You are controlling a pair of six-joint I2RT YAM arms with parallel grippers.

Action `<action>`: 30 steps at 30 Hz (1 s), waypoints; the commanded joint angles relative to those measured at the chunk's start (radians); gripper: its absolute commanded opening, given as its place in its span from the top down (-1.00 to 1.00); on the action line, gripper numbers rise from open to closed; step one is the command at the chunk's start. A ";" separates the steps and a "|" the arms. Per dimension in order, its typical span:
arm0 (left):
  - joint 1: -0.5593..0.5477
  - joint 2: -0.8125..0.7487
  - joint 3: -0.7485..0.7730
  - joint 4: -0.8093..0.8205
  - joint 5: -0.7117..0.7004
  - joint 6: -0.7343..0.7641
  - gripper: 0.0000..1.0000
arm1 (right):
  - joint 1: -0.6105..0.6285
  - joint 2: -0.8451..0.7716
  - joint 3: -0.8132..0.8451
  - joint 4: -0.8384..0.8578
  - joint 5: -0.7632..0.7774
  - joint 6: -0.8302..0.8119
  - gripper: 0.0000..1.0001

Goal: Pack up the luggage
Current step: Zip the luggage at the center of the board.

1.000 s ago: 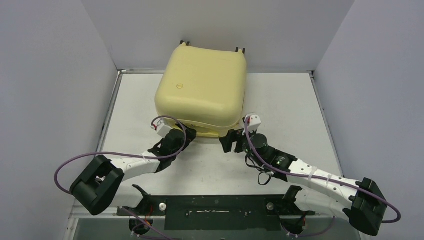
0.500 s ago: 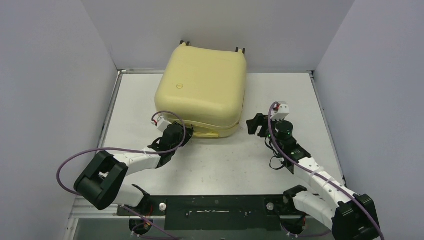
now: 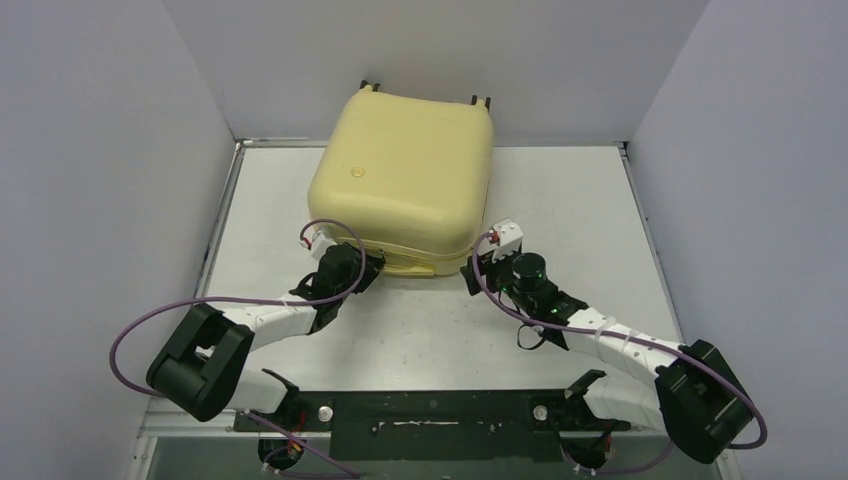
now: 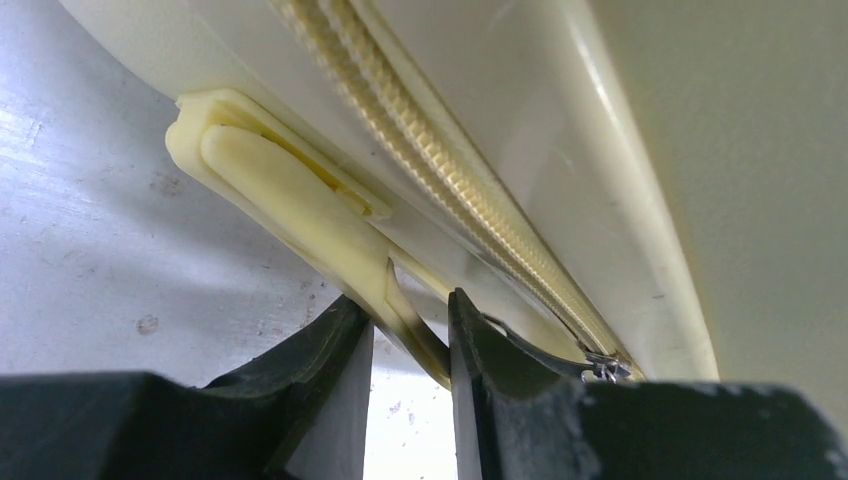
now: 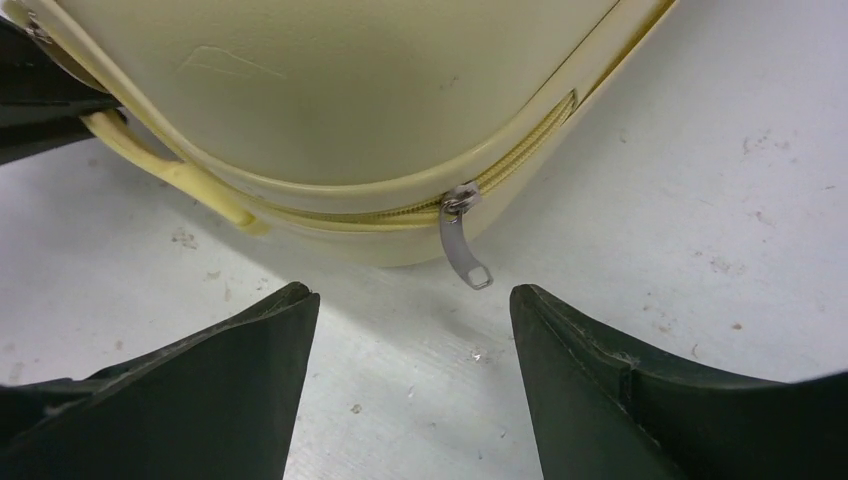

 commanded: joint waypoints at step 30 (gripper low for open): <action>0.086 -0.028 -0.100 -0.057 -0.049 0.169 1.00 | 0.033 0.263 0.174 0.106 0.060 -0.340 0.32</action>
